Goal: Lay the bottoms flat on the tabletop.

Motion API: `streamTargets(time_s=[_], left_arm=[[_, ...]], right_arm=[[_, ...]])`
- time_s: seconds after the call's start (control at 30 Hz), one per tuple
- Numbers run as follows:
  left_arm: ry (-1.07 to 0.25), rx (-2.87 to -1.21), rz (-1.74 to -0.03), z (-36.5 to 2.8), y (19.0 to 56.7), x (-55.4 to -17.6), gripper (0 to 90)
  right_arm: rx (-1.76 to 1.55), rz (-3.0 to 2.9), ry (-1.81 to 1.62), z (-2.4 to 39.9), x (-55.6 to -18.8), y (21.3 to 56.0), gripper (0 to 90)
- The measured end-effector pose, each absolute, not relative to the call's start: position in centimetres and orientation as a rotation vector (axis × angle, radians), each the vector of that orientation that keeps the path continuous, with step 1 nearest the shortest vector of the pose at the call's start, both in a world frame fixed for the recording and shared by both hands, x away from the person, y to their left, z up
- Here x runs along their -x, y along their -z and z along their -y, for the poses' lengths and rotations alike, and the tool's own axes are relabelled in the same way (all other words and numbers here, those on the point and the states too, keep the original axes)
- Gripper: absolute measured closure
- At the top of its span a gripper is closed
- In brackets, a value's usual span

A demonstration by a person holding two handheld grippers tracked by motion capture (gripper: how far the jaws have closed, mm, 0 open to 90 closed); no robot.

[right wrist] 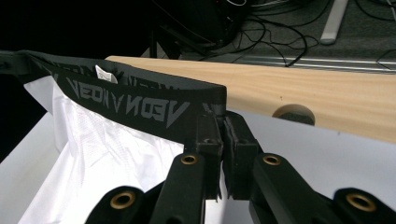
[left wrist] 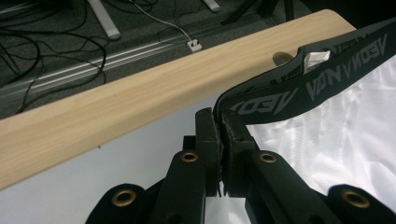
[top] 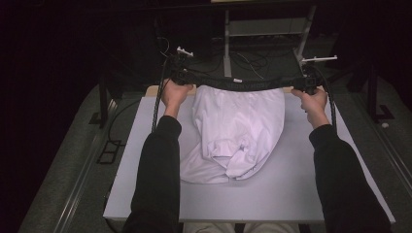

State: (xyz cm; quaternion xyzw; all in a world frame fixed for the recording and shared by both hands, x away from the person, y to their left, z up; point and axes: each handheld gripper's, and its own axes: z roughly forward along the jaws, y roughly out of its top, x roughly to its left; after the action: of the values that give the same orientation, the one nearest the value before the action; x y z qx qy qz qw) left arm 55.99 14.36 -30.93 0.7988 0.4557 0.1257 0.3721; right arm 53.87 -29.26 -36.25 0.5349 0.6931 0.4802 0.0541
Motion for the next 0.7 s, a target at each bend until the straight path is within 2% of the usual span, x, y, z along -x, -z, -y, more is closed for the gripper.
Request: streamTargets(time_s=[0.3, 0.37, 0.43, 0.47, 0.5, 0.53, 0.57, 0.6, 0.67, 0.7], left_arm=[[-0.303, -1.996, -1.195, -14.9, 31.0, -57.6, 86.7], [-0.299, -1.958, -1.213, -14.8, 31.5, -57.6, 82.6], [-0.286, -1.898, -1.226, -14.8, 32.2, -57.4, 67.6], [-0.270, -1.877, -1.225, -14.8, 32.6, -57.3, 62.1], [-0.255, -1.860, -1.222, -14.9, 32.9, -57.1, 62.1], [-0.241, -1.850, -1.219, -15.0, 33.3, -56.9, 52.0], [-0.226, -1.839, -1.222, -15.1, 33.6, -56.7, 48.2], [-0.219, -1.837, -1.224, -15.3, 34.0, -56.5, 48.2], [-0.227, -1.825, -1.235, -15.4, 34.7, -55.9, 39.8], [-0.227, -1.812, -1.239, -15.6, 35.1, -55.5, 39.8]], right_arm=[[-1.606, -2.098, -1.436, 28.6, -55.8, 34.7, 85.1], [-1.622, -2.087, -1.422, 28.6, -56.1, 35.1, 82.0], [-1.694, -2.068, -1.407, 28.8, -56.4, 35.7, 53.2], [-1.775, -2.072, -1.418, 29.0, -56.3, 36.7, 43.1], [-1.775, -2.072, -1.418, 29.0, -56.3, 36.7, 43.1], [-1.768, -2.086, -1.399, 29.1, -55.7, 37.5, 37.5], [-1.763, -2.097, -1.391, 29.1, -55.4, 37.9, 35.1], [-1.763, -2.097, -1.391, 29.1, -55.4, 37.9, 35.1], [-1.785, -2.108, -1.399, 29.4, -54.2, 39.3, 27.6], [-1.785, -2.108, -1.399, 29.4, -54.2, 39.3, 27.6]])
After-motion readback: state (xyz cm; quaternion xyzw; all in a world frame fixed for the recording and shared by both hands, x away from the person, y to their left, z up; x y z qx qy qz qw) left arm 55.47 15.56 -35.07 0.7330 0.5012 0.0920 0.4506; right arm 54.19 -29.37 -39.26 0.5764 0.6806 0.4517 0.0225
